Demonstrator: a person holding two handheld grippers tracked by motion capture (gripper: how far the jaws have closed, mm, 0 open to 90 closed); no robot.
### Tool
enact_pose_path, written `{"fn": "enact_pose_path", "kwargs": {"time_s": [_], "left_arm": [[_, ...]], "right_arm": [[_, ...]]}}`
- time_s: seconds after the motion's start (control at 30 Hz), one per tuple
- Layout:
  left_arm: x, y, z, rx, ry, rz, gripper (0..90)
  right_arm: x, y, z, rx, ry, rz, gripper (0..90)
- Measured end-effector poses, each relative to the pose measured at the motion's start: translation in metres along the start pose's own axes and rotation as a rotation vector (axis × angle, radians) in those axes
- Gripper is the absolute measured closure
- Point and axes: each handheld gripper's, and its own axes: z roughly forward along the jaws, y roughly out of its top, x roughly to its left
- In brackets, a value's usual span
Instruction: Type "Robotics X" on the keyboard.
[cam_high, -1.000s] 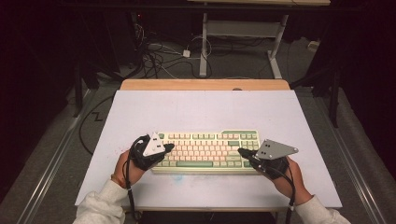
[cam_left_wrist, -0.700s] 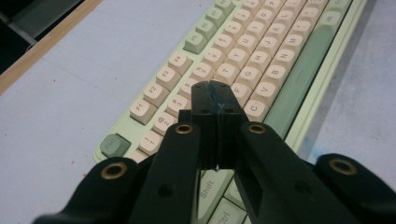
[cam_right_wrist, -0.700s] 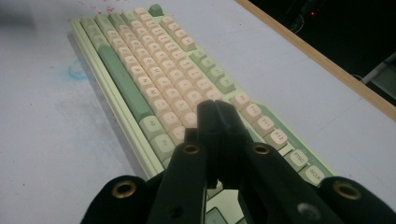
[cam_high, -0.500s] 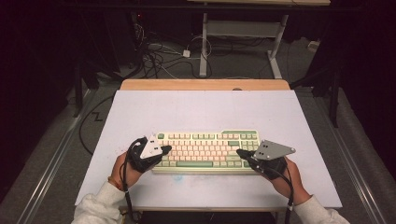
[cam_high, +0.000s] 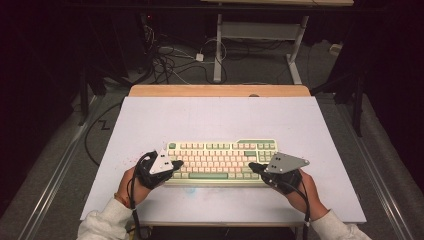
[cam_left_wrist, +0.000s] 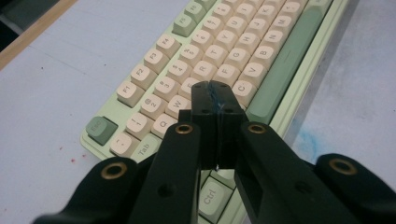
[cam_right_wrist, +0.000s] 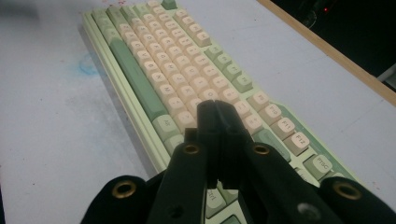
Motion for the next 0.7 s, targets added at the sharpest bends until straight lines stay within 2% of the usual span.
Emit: {"fn": "enact_pose_path", "kwargs": {"time_s": [0.23,0.57,0.7], "left_arm": [[-0.008,0.003,0.006,0.008,-0.028,0.026,87.3],[-0.013,0.005,0.010,0.011,-0.048,0.039,87.3],[-0.014,0.005,0.012,0.017,-0.052,0.040,87.3]], "right_arm": [[-0.003,-0.001,0.000,0.005,-0.010,0.001,90.0],[-0.014,-0.019,0.015,0.086,-0.023,0.026,90.0],[-0.014,-0.022,0.024,0.114,-0.021,0.026,90.0]]}}
